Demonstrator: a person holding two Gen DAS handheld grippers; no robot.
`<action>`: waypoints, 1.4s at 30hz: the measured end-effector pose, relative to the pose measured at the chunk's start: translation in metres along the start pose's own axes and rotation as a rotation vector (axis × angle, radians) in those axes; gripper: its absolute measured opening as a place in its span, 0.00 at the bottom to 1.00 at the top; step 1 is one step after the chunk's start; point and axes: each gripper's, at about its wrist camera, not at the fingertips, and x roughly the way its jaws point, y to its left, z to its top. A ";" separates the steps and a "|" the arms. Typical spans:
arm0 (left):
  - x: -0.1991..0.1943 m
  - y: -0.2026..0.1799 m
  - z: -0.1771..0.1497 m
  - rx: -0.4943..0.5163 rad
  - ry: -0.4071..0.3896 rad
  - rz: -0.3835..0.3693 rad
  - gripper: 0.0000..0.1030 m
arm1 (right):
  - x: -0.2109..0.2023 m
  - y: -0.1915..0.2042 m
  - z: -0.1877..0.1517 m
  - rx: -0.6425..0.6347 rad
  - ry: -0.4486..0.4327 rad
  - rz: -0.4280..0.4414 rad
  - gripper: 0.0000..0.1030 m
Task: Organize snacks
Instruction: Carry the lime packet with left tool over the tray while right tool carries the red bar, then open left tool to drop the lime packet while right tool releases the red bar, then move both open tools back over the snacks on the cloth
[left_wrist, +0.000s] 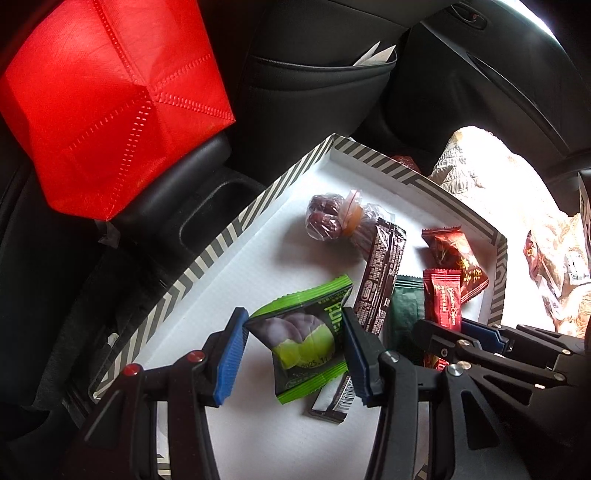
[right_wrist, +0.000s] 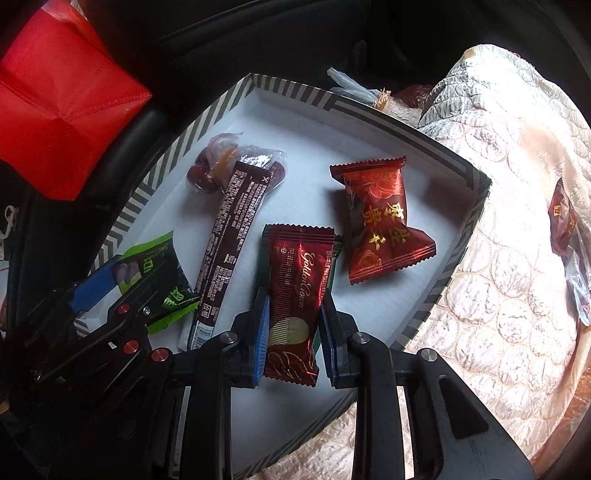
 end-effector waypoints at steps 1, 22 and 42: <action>0.000 0.000 0.000 0.001 0.000 0.002 0.51 | 0.000 0.000 0.000 0.001 -0.002 0.002 0.23; -0.009 0.003 0.000 -0.018 -0.019 0.035 0.69 | -0.020 -0.020 -0.004 0.115 -0.041 0.101 0.31; -0.063 -0.044 -0.005 0.086 -0.162 0.011 0.87 | -0.097 -0.055 -0.031 0.148 -0.196 0.093 0.41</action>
